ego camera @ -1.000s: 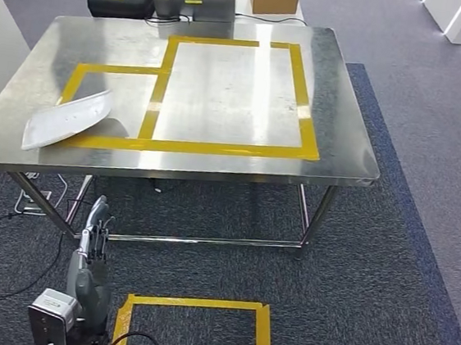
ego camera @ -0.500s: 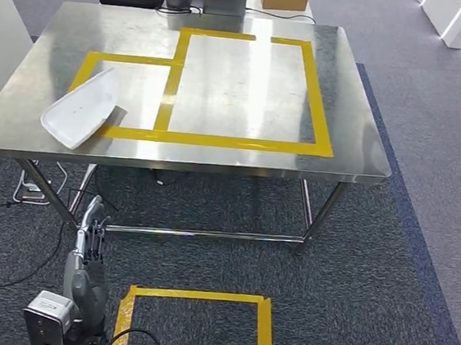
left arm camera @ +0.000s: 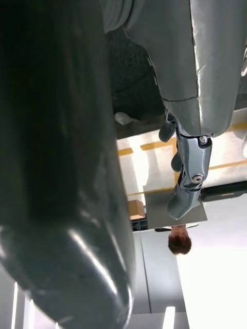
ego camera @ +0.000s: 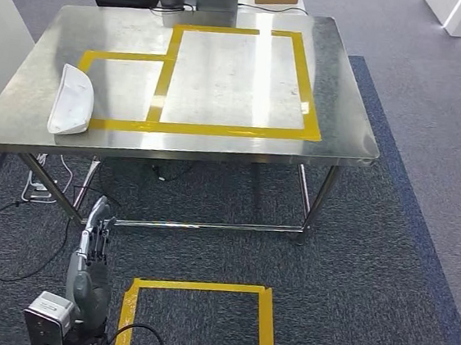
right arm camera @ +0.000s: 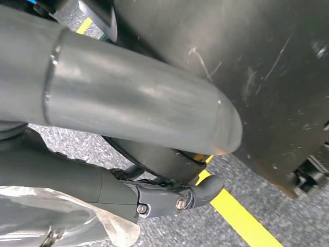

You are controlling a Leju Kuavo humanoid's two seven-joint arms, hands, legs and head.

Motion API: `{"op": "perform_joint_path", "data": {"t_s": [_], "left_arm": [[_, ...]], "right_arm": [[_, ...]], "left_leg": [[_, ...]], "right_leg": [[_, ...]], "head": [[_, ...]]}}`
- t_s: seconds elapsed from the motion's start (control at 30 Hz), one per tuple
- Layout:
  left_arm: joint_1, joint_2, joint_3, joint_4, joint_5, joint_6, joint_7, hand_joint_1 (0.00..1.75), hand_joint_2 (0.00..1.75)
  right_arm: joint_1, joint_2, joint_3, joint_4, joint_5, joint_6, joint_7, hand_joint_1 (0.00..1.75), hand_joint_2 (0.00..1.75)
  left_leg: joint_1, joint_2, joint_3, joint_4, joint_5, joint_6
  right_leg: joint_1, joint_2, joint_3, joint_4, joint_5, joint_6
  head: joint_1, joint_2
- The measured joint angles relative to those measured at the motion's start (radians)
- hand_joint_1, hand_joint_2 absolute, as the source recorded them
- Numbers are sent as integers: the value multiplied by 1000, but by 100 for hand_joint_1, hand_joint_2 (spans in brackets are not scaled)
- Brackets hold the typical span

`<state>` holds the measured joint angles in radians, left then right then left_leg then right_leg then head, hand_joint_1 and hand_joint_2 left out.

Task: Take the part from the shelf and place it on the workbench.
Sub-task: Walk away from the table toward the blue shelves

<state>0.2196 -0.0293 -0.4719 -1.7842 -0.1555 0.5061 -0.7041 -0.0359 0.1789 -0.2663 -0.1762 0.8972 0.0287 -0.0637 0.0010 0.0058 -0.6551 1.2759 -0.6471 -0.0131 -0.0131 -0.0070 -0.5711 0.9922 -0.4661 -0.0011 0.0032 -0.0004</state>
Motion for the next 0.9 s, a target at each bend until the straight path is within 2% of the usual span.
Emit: {"op": "perform_joint_path", "data": {"t_s": [0.03, 0.07, 0.17, 0.2, 0.23, 0.3, 0.33, 0.37, 0.4, 0.47, 0.5, 0.53, 0.57, 0.6, 0.63, 0.67, 0.7, 0.73, 0.77, 0.83, 0.9], "left_arm": [[0, 1, 0, 0, 0, 0, 0, 0, 0], [0, 1, 0, 0, 0, -1, 0, 0, 0], [-3, 1, 0, 0, 1, -9, 0, 0, 0], [-4, 1, 0, -1, 1, -11, 0, 0, 0], [-5, 1, 0, -1, 1, -14, 0, 0, 0], [-4, 0, 1, -2, 1, -15, 0, 0, 0], [-4, 0, 1, -3, 1, -15, 0, 0, 0], [-4, 0, 1, -3, 2, -15, 0, 0, 0], [-4, -1, 1, -3, 2, -15, 0, 0, 0], [-4, -2, 1, -4, 2, -15, 0, 0, 0], [-3, -2, 1, -4, 2, -15, 0, 0, 0], [-3, -2, 1, -4, 3, -15, 0, 0, 0], [-3, -2, 1, -4, 3, -17, 0, 0, 0], [-4, -2, 1, -4, 3, -20, 0, 0, 0], [-4, -2, 1, -4, 3, -24, 0, 0, 0], [-5, -2, 1, -4, 4, -30, 0, 0, 0], [-6, -2, 1, -4, 4, -34, 0, 0, 0], [-7, -2, 1, -4, 4, -37, 0, 0, 0], [-9, -3, 1, -4, 4, -38, 0, 0, 0], [-10, -4, 1, -4, 4, -41, 0, 0, 0], [-10, -4, 1, -4, 3, -46, 0, 0, 0]], "right_arm": [[-1, 0, 0, 0, 0, 0, 0, 0, 0], [-2, 0, 0, 0, 0, 0, 0, 0, 0], [-6, 0, 0, 0, 1, 1, 0, 0, 0], [-7, 0, 0, 0, 2, 1, 0, 0, 0], [-8, 0, 0, -1, 2, 1, 1, 0, 0], [-8, 0, 0, -1, 4, 1, 1, 0, 0], [-8, 0, 0, -1, 4, 1, 1, 0, 0], [-9, 0, 0, -1, 4, 1, 1, 0, 0], [-10, 0, -1, -1, 5, 1, 1, 0, 0], [-12, 0, -1, -1, 6, 1, 1, 0, 0], [-12, 0, -1, -1, 6, 1, 1, 0, 0], [-12, 0, -1, -1, 7, 1, 2, 0, 0], [-12, 0, -1, -1, 7, 0, 3, 0, 0], [-11, 0, -1, -1, 7, 0, 6, 0, 0], [-11, 0, -1, -1, 7, -1, 10, 0, 0], [-11, -1, -2, -2, 6, -1, 13, 0, 0], [-12, -2, -3, -2, 6, 0, 16, 0, 0], [-12, -3, -3, -2, 6, 2, 17, 0, 0], [-12, -5, -4, -3, 6, 4, 17, 0, 0], [-8, -8, -4, -2, 6, 9, 17, 0, 0], [-6, -10, -5, -1, 6, 13, 17, 0, 0]], "left_leg": [[1, 0, 6, 17, -7, -1], [2, 0, 34, -10, 6, 0], [1, -1, 183, -238, 74, 10], [-1, -2, 210, -287, 86, 15], [-4, -3, 218, -307, 90, 21], [-8, -3, 204, -303, 106, 33], [-7, -1, 194, -302, 117, 40], [-5, 1, 181, -303, 130, 47], [-3, 4, 165, -305, 144, 53], [-4, 8, 132, -305, 169, 61], [-6, 9, 116, -304, 182, 62], [-8, 9, 100, -303, 194, 62], [-10, 9, 83, -301, 206, 62], [-12, 9, 67, -299, 217, 61], [-13, 9, 54, -295, 227, 60], [-15, 8, 43, -291, 236, 57], [-17, 8, 35, -285, 243, 53], [-18, 8, 29, -281, 251, 49], [-18, 8, 25, -278, 259, 44], [-16, 8, 17, -277, 269, 33], [-13, 4, 6, -258, 233, 21]], "right_leg": [[0, 0, -13, 1, 9, 1], [0, 0, -25, 2, 18, 2], [2, 3, -49, 4, 44, 14], [3, 3, -53, 4, 52, 20], [3, 3, -56, 4, 61, 25], [1, 2, -60, -1, 79, 37], [0, 3, -65, -1, 79, 42], [0, 3, -76, 12, 58, 47], [0, 4, -93, 45, 17, 50], [1, 4, -129, 168, -96, 53], [1, 5, -138, 233, -131, 54], [2, 5, -135, 277, -143, 53], [3, 5, -115, 290, -131, 51], [4, 5, -77, 265, -106, 48], [4, 5, -22, 208, -84, 44], [6, 5, 45, 131, -75, 40], [7, 5, 102, 55, -81, 36], [9, 6, 139, -1, -93, 32], [11, 6, 156, -33, -103, 28], [11, 4, 142, -43, -96, 15], [8, 0, 125, -44, -77, 0]], "head": [[0, 0], [0, 0], [0, 0], [1, 0], [2, 0], [3, 0], [3, 0], [4, 0], [6, 0], [10, 0], [11, 0], [12, 0], [12, 0], [11, 0], [11, 0], [12, 0], [11, 0], [11, 0], [11, 0], [11, 0], [9, 0]]}}
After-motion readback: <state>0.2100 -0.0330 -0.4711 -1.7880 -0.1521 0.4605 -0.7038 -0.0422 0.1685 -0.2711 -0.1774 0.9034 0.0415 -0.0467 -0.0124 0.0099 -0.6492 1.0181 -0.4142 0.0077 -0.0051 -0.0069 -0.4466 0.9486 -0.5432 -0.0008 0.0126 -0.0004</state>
